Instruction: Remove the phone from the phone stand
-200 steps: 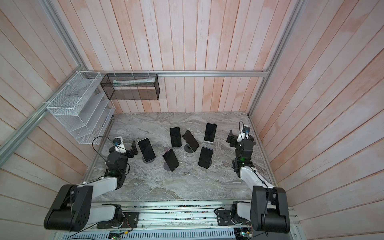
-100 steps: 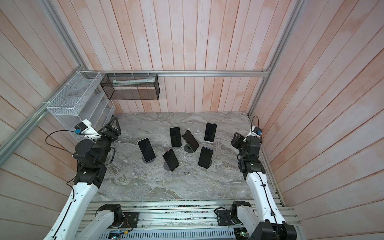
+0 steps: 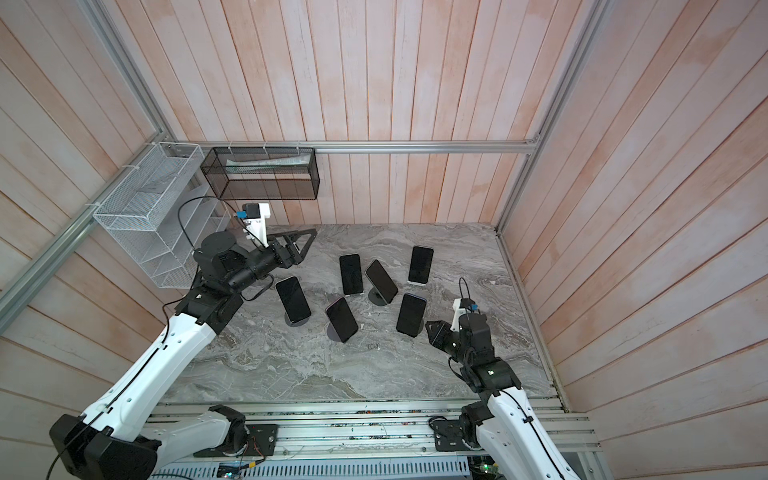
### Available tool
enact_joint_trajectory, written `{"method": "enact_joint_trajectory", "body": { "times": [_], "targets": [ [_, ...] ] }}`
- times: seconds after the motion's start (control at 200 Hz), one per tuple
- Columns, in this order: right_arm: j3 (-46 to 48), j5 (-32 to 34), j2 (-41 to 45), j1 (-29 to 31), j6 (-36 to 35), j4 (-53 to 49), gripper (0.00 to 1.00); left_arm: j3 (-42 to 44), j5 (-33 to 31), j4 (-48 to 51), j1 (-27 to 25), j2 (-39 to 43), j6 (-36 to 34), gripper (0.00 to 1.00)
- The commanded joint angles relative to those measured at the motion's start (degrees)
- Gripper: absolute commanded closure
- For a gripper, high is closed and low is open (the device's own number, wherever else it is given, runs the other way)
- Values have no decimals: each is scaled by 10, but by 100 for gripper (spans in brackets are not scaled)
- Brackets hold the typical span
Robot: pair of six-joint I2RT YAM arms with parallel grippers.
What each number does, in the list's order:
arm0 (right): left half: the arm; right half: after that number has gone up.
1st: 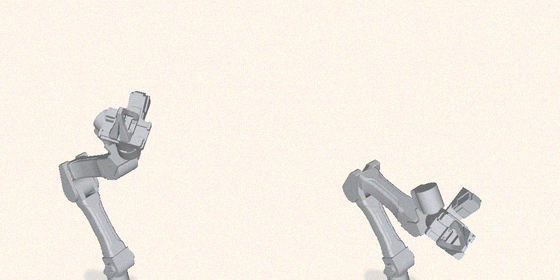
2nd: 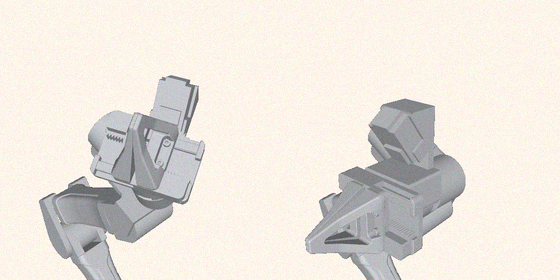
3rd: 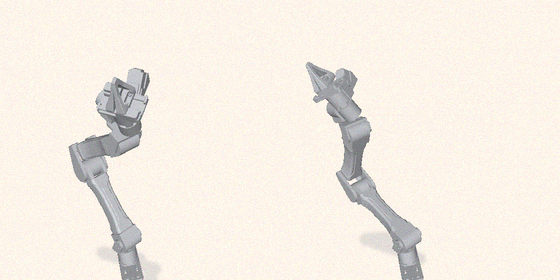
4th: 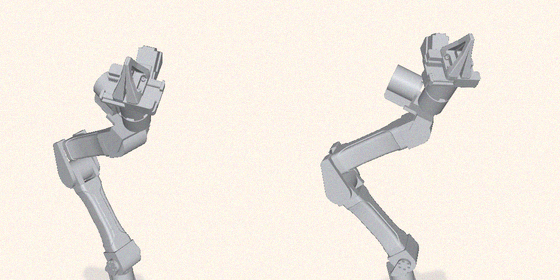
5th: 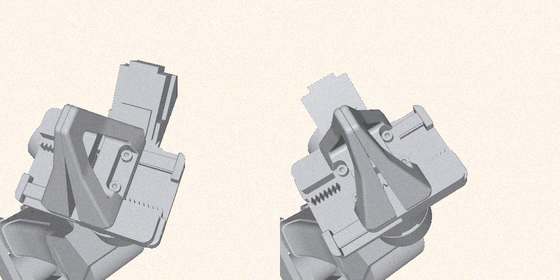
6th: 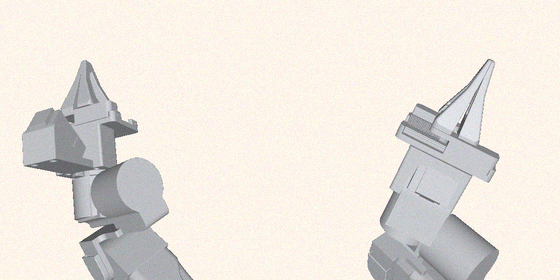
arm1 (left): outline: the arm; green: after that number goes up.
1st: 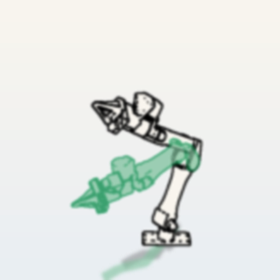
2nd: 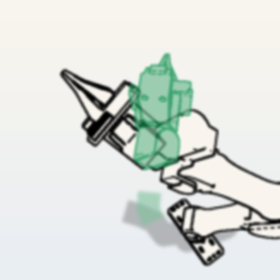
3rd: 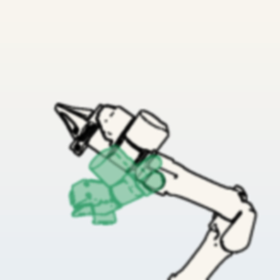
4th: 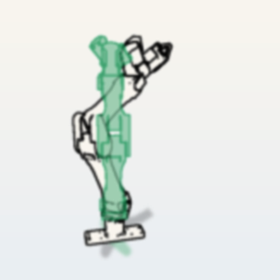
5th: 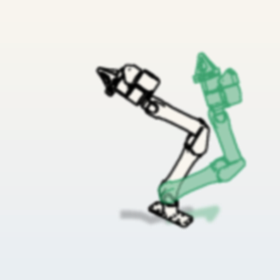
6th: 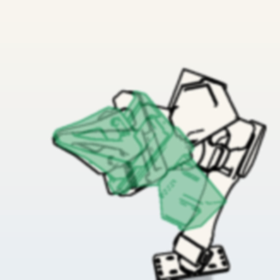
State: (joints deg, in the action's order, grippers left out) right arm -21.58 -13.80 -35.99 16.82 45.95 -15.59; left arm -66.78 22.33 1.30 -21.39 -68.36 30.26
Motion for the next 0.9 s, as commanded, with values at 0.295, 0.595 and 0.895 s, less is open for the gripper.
{"method": "enact_joint_trajectory", "body": {
  "times": [0.295,0.595,0.895],
  "targets": [
    [136,-47,-59,84,162,198,100,91,98,-59,-46,-5,-39,12],
    [164,-32,-100,84,210,286,100,102,85,-63,-58,3,-42,12],
    [173,19,-88,79,237,295,100,106,62,-63,-58,6,-47,12]
  ]
}}
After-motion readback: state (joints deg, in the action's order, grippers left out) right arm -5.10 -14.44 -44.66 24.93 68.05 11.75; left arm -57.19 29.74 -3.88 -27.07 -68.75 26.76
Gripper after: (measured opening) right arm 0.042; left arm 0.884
